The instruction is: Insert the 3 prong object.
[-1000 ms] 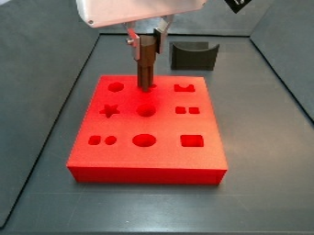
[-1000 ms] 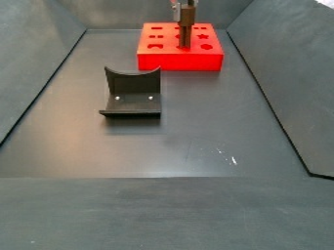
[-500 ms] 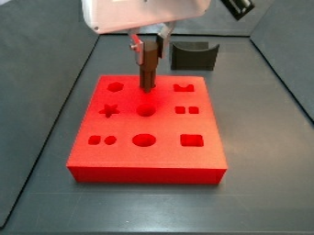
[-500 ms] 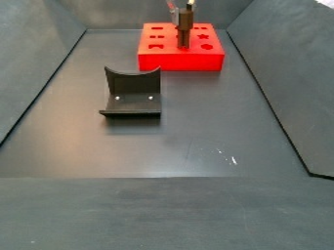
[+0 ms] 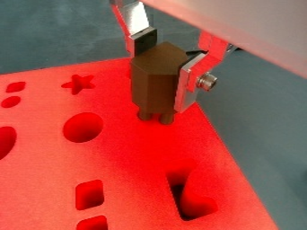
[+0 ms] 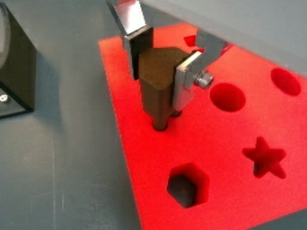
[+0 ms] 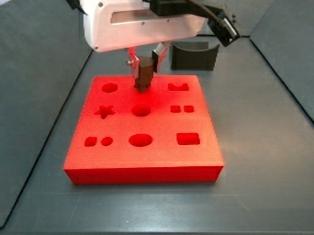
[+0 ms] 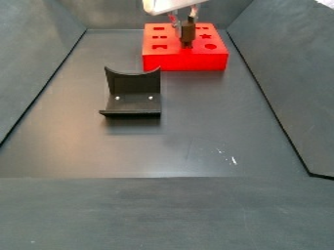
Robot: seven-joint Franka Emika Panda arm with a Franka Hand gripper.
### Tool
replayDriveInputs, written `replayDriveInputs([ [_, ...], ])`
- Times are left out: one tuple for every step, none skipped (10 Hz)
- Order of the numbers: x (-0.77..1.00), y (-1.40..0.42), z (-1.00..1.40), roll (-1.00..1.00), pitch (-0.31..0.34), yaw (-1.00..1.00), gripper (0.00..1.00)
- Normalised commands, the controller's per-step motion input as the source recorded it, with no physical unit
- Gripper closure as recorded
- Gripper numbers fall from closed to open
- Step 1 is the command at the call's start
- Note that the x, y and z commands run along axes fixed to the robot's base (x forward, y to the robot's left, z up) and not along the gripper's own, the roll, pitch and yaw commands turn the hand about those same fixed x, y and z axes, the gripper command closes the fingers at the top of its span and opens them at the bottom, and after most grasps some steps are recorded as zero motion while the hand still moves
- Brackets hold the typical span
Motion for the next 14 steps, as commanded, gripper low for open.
replayDriveInputs([
  [0.0,-0.04,-0.63,0.12,0.116,0.0,1.0],
  [0.02,-0.12,-0.61,0.16,0.141,0.0,1.0],
  [0.01,-0.17,-0.57,0.16,0.173,-0.03,1.0],
  [0.0,-0.29,-0.54,0.25,0.199,-0.06,1.0],
  [0.02,-0.31,-0.45,0.29,0.214,-0.1,1.0],
  [0.0,-0.11,-0.43,0.17,0.221,-0.11,1.0],
  [0.0,-0.15,-0.46,0.17,0.231,-0.13,1.0],
  [0.03,-0.17,-0.48,0.21,0.243,-0.16,1.0],
  [0.11,-0.14,-0.47,0.2,0.263,-0.2,1.0],
  [0.19,-0.16,-0.46,0.19,0.277,-0.23,1.0],
  [0.25,-0.22,-0.4,0.22,0.3,-0.25,1.0],
  [0.23,-0.23,-0.34,0.21,0.331,-0.26,1.0],
  [0.16,-0.19,-0.27,0.16,0.356,-0.27,1.0],
  [0.0,0.0,0.0,0.0,0.026,0.0,1.0],
])
